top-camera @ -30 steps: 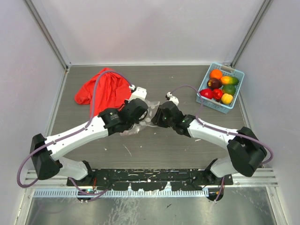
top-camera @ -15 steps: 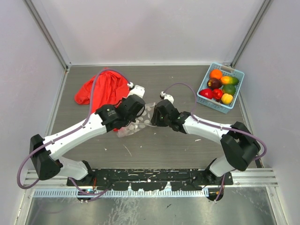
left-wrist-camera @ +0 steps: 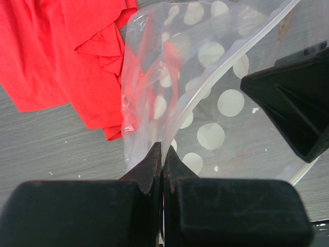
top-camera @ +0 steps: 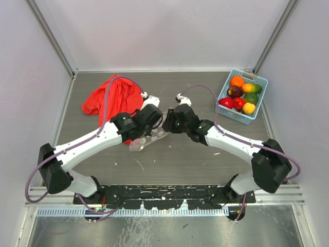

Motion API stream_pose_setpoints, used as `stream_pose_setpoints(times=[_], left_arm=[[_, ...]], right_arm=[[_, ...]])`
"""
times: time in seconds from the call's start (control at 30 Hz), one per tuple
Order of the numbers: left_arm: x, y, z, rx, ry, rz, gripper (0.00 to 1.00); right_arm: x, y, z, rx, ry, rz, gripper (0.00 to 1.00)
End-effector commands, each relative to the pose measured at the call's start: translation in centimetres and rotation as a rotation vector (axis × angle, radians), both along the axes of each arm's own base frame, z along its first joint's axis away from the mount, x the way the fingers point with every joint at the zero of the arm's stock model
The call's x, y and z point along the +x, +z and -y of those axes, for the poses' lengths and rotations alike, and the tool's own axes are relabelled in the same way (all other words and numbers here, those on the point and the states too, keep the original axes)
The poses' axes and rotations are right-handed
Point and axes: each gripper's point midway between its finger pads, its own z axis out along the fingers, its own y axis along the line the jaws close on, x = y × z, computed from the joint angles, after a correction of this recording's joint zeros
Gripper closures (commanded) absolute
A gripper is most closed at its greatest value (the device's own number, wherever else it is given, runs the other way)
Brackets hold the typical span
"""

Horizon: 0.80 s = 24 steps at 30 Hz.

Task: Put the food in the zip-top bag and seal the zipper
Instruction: Open the zipper of the food storage bag.

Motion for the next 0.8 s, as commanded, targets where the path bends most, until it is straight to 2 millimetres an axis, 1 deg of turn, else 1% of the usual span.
stream_pose_setpoints(times=[0.0, 0.07, 0.13, 0.27, 0.3, 0.37, 0.57, 0.77], left_arm=[[0.2, 1.8, 0.4, -0.104, 0.062, 0.025, 1.00], [-0.1, 1.5, 0.4, -0.112, 0.055, 0.015, 1.00], [0.0, 1.6, 0.7, -0.127, 0.046, 0.025, 1.00], [0.1, 2.0, 0.6, -0.099, 0.017, 0.033, 1.00], [0.2, 2.1, 0.6, -0.092, 0.008, 0.034, 0.99], [0.3, 2.4, 0.7, -0.080, -0.011, 0.039, 0.92], [0.5, 3.1, 1.4, -0.067, -0.083, 0.051, 0.77], [0.8, 3.9, 2.4, -0.063, -0.144, 0.058, 0.68]], right_arm=[[1.8, 4.2, 0.6, 0.054, -0.085, 0.113, 0.57], [1.9, 3.9, 0.7, 0.036, -0.085, 0.106, 0.68], [1.9, 3.9, 0.5, 0.028, -0.073, 0.100, 0.80], [1.9, 4.4, 0.1, 0.034, -0.056, 0.101, 0.98], [1.9, 4.7, 0.0, 0.038, -0.049, 0.102, 0.99], [1.8, 5.1, -0.3, 0.040, -0.033, 0.105, 0.99], [1.8, 5.8, -0.9, 0.036, 0.001, 0.101, 0.99], [1.6, 6.0, -1.5, 0.040, 0.033, 0.091, 0.99]])
